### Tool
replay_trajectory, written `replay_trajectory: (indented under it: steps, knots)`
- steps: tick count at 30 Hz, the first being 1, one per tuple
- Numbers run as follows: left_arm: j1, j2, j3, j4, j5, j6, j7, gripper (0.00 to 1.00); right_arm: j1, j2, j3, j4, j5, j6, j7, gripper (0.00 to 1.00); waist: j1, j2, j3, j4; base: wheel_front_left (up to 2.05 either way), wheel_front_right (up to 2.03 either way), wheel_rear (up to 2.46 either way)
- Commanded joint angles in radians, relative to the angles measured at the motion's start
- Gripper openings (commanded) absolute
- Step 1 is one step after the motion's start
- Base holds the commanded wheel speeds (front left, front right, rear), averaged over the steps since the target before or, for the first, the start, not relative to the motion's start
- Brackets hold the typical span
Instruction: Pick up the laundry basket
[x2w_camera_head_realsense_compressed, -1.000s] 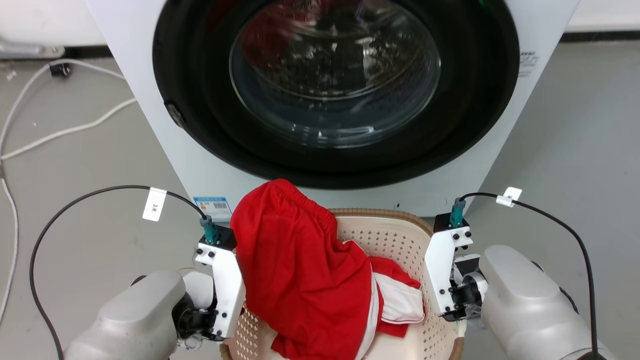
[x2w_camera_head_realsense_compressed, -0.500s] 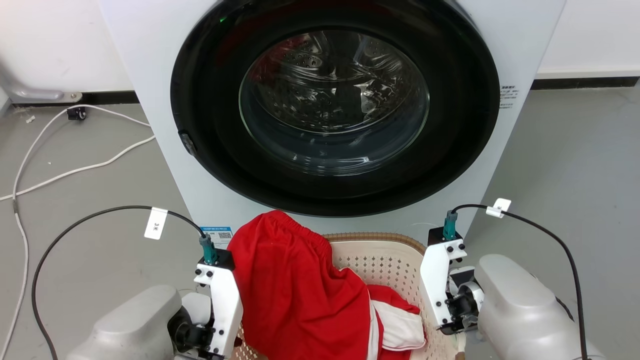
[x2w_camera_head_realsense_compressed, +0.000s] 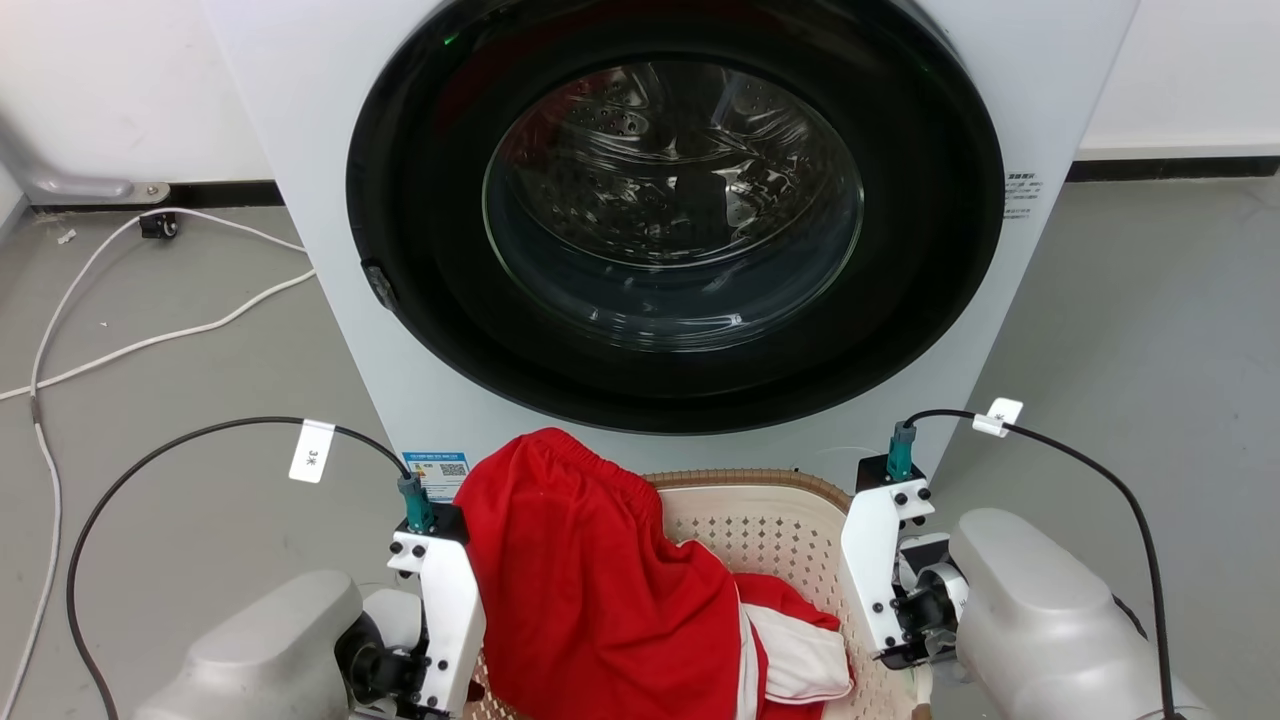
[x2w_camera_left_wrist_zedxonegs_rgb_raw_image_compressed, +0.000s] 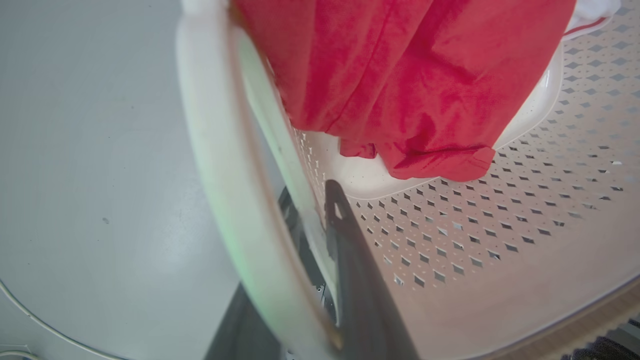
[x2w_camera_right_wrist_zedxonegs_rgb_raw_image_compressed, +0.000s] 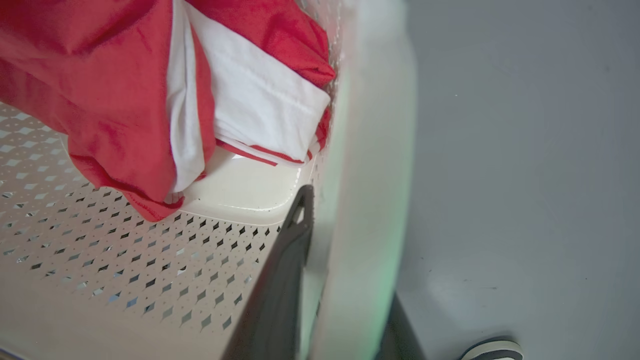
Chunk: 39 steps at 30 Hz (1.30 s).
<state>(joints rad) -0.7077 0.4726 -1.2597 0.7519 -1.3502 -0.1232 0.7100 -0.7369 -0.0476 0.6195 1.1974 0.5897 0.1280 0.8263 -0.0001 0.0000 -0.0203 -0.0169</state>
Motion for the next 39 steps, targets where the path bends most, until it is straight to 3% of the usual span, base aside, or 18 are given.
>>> replay_trajectory:
  steps: [1, 39]
  knots:
    - [-0.009, 0.0, -0.011, 0.001, 0.004, -0.013, 0.016, 0.0, -0.026, -0.005, 0.006, -0.003, 0.003, 0.005, -0.014, 0.0, 0.0001, 0.0, 0.0, 0.001, 0.0, 0.0, 0.0]
    - [-0.034, -0.008, -0.021, 0.023, -0.007, -0.013, 0.031, 0.0, -0.053, -0.005, 0.07, 0.025, 0.069, 0.005, -0.039, 0.0, 0.0001, 0.0, 0.007, 0.001, 0.0, 0.0, 0.0]
